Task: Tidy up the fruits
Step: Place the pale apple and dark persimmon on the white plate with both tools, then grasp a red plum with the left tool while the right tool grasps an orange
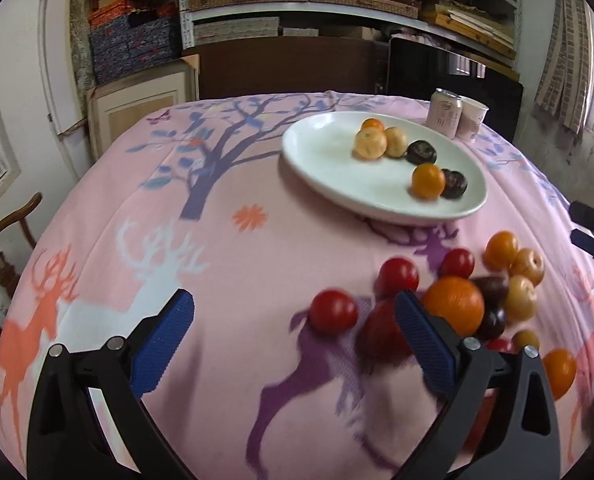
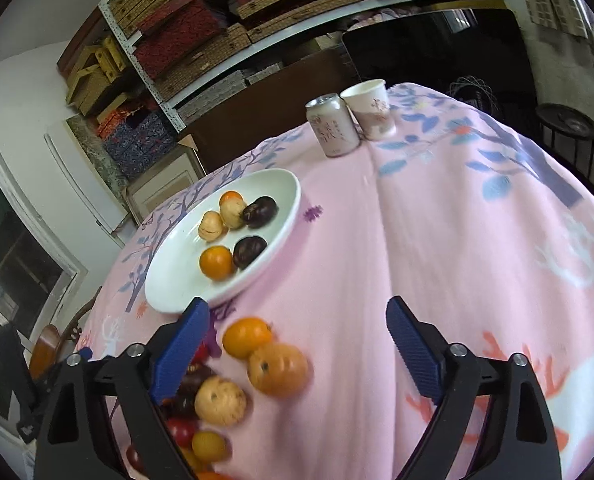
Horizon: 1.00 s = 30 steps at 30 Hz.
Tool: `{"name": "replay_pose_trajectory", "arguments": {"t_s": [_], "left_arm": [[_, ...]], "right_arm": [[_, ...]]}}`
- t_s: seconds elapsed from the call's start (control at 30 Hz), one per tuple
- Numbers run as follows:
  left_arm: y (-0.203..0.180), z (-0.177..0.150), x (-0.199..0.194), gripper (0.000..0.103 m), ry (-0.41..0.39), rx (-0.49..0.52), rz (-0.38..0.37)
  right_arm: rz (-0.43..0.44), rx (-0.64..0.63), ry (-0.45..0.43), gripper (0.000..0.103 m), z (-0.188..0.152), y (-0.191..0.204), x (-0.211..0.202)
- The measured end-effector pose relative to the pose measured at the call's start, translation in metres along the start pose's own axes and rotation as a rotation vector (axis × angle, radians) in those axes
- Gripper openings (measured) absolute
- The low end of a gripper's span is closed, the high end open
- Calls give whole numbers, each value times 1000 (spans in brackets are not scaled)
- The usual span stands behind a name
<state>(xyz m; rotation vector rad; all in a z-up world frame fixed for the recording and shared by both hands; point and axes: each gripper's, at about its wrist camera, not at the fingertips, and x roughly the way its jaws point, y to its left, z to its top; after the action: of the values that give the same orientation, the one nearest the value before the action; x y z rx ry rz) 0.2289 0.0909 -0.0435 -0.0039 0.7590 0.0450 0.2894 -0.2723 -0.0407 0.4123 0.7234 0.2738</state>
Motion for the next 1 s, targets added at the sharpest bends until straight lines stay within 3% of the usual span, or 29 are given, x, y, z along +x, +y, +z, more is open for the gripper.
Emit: {"name": "replay_pose_trajectory", "arguments": {"t_s": [0.17,0.3,0.67,0.77,1.0], "left_arm": [[9,-20,-15,98,-14,-57,-54],[-4,-26,-16,98,-18,7,-23],[-27,-7,4,98,-32,44,-51],[-34,-8,16,98,19,83,-19],[2,-25,1,99,70,-35,-72]], "right_arm": [[-9,29,-39,96,-17,-11,-18],[0,49,-18,96,-20,-14,-16],[4,22,7,96,-21,-7,-10],[2,16,14,96,-21,-7,-9],[1,28,37,96,-23,-9,-6]]}}
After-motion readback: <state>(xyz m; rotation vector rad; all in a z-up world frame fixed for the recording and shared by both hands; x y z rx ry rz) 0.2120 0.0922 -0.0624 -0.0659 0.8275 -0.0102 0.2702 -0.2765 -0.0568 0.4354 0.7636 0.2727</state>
